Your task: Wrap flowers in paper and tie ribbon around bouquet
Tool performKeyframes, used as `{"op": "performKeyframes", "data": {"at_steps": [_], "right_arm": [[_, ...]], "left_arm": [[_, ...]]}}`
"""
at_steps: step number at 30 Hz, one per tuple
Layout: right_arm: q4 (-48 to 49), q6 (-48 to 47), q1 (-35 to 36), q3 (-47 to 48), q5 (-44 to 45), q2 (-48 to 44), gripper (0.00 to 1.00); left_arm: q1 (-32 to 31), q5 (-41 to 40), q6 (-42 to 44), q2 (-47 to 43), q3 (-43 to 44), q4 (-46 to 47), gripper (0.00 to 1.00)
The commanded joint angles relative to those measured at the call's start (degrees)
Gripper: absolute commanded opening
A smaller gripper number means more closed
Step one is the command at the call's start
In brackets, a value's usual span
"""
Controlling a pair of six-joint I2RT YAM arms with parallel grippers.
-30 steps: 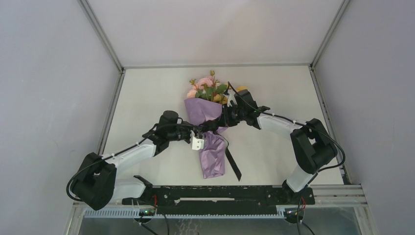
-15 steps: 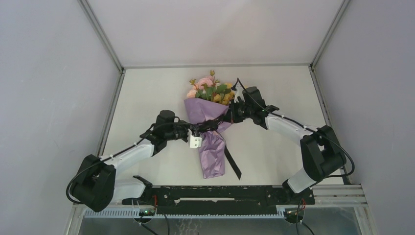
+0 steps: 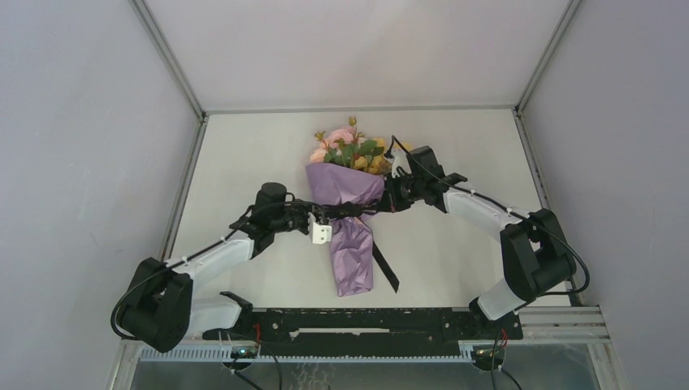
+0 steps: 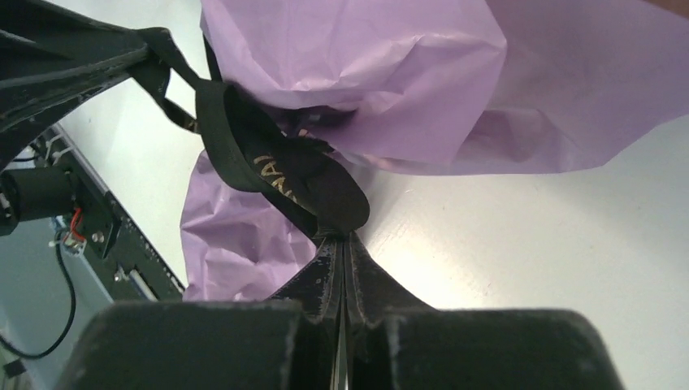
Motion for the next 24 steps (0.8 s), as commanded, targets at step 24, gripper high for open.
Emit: {"op": "performKeyframes", "data": {"at_steps": [24], "right_arm": [[29.74, 21.92, 1.27, -14.06, 3.93, -3.61, 0.43]], "left_arm": [[1.22, 3.62, 1.10, -1.08, -2.48, 2.28, 0.00]]}}
